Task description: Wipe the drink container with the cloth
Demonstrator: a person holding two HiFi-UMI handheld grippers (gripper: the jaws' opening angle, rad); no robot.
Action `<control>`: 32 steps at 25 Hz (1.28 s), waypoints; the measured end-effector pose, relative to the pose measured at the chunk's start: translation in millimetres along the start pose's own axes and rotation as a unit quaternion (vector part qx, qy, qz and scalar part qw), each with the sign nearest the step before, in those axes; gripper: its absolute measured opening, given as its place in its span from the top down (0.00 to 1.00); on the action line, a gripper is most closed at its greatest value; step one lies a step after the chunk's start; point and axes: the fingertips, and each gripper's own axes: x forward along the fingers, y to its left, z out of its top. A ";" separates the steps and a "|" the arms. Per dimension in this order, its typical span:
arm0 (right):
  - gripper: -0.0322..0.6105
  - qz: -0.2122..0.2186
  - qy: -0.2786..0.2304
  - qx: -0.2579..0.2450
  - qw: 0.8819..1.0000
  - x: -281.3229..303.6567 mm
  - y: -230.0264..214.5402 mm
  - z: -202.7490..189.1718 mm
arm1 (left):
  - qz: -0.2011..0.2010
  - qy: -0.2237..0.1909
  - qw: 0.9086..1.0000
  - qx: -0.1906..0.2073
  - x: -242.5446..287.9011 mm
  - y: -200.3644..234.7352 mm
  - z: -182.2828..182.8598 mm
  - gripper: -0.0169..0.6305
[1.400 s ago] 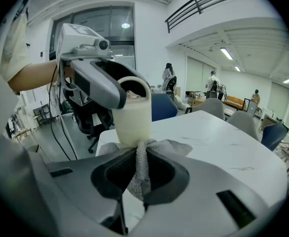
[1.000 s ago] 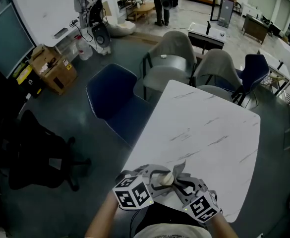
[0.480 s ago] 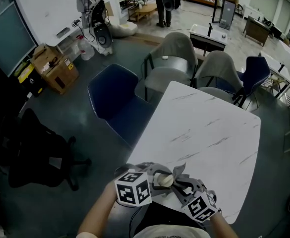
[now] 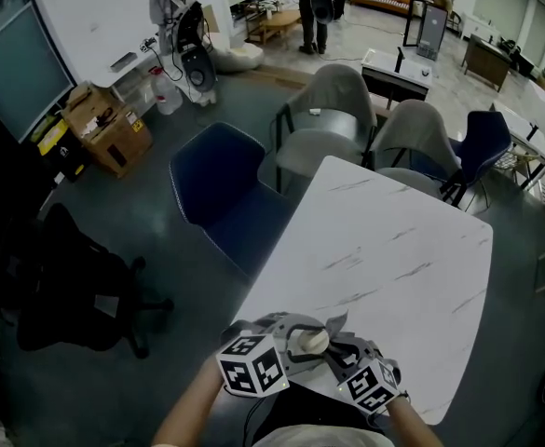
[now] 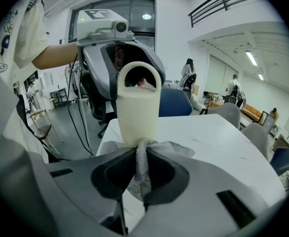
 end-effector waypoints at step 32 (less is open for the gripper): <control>0.86 0.019 0.036 0.013 0.999 27.6 5.2 -29.3 | 0.265 -0.116 0.925 -0.246 0.5 11.3 -23.0 0.54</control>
